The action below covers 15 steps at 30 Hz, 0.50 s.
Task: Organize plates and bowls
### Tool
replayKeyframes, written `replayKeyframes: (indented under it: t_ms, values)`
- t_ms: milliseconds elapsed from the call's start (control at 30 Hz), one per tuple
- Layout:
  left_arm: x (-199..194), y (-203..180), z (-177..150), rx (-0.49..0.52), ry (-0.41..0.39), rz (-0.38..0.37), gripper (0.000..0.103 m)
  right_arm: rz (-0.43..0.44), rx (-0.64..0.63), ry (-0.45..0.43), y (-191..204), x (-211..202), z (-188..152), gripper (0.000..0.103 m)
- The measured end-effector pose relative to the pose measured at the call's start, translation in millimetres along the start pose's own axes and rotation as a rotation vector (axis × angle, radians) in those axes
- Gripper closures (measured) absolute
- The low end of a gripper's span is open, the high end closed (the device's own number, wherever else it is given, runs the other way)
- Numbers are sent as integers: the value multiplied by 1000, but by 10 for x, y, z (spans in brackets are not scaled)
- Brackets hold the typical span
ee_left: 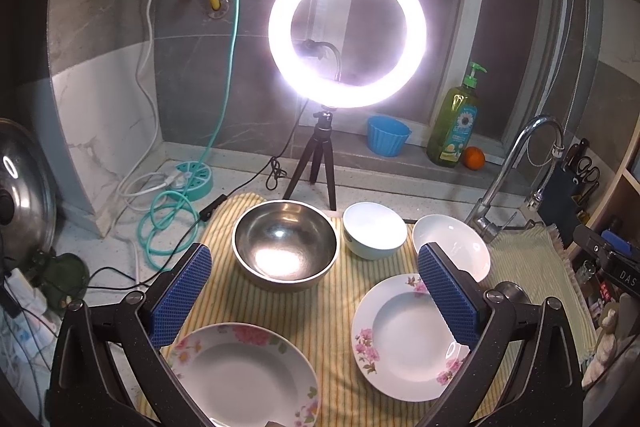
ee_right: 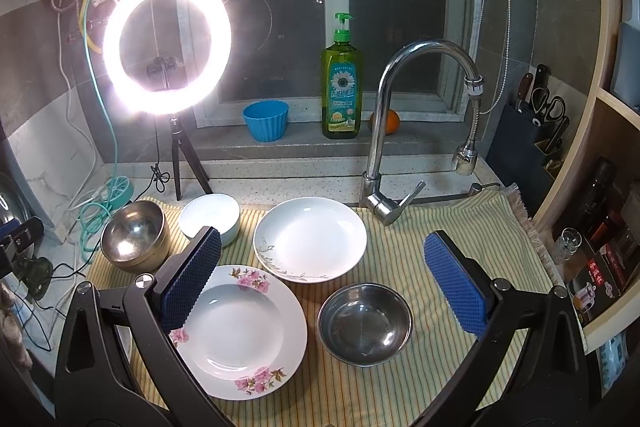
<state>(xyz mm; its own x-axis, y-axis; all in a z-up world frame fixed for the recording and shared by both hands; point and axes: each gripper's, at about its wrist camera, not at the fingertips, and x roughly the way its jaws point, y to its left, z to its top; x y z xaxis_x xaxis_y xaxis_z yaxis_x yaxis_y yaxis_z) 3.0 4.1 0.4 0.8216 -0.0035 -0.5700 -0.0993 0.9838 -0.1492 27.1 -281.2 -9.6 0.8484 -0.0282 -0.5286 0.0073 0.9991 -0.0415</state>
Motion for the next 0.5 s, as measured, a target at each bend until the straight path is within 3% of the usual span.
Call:
replayKeyframes:
  t_ms: [500]
  values:
    - [20, -36, 24, 1, -1, -2, 1, -1, 0, 0, -1, 5, 13, 0]
